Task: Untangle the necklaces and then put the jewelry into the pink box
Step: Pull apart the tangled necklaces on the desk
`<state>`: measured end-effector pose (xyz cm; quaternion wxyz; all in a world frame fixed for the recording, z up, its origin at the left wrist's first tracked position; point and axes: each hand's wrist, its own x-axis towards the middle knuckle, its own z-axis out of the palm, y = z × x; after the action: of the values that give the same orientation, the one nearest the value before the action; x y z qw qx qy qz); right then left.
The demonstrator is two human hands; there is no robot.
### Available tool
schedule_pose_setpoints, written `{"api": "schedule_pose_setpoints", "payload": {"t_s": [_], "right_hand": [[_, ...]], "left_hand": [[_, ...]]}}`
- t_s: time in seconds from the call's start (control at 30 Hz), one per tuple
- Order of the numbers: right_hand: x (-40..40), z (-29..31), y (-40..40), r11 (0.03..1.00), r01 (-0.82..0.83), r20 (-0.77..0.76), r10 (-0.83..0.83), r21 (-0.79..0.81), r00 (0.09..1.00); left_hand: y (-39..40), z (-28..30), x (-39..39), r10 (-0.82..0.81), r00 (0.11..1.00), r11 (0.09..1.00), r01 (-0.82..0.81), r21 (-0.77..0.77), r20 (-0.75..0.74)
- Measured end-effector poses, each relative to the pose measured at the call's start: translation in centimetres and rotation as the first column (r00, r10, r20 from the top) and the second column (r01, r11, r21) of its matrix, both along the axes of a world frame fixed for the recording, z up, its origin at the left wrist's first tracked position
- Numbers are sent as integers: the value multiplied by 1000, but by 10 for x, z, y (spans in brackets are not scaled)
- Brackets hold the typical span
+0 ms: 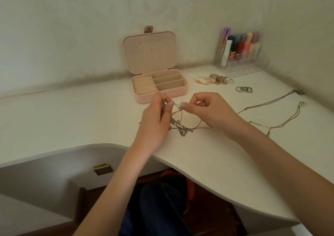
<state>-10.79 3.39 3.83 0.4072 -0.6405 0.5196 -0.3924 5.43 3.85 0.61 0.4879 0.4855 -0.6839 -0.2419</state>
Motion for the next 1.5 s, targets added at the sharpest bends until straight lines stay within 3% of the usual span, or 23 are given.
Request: {"api": "schedule_pose_setpoints", "payload": {"t_s": [0.3, 0.6, 0.83, 0.97, 1.17, 1.37, 1.5], "right_hand": [[1, -4, 1, 998, -59, -12, 59, -25, 998], [7, -1, 2, 960, -51, 278, -29, 276, 960], [9, -1, 0, 871, -224, 446, 7, 436, 895], [7, -1, 1, 840, -309, 469, 74, 447, 880], [4, 2, 0, 877, -259, 426, 69, 406, 902], [2, 1, -2, 780, -398, 641, -4, 483, 768], [3, 1, -1, 843, -309, 532, 33, 440, 846]], "left_hand": [[-1, 0, 0, -31, 999, 1000, 31, 4, -13], [0, -2, 1, -88, 996, 995, 89, 35, -15], [-1, -2, 0, -65, 997, 998, 65, 11, 30], [-1, -2, -1, -71, 997, 997, 71, 12, 41], [1, -1, -1, -69, 997, 997, 68, 23, 46], [5, 3, -2, -86, 991, 996, 83, 35, 107], [6, 3, -2, -22, 996, 999, 18, 44, 88]]}}
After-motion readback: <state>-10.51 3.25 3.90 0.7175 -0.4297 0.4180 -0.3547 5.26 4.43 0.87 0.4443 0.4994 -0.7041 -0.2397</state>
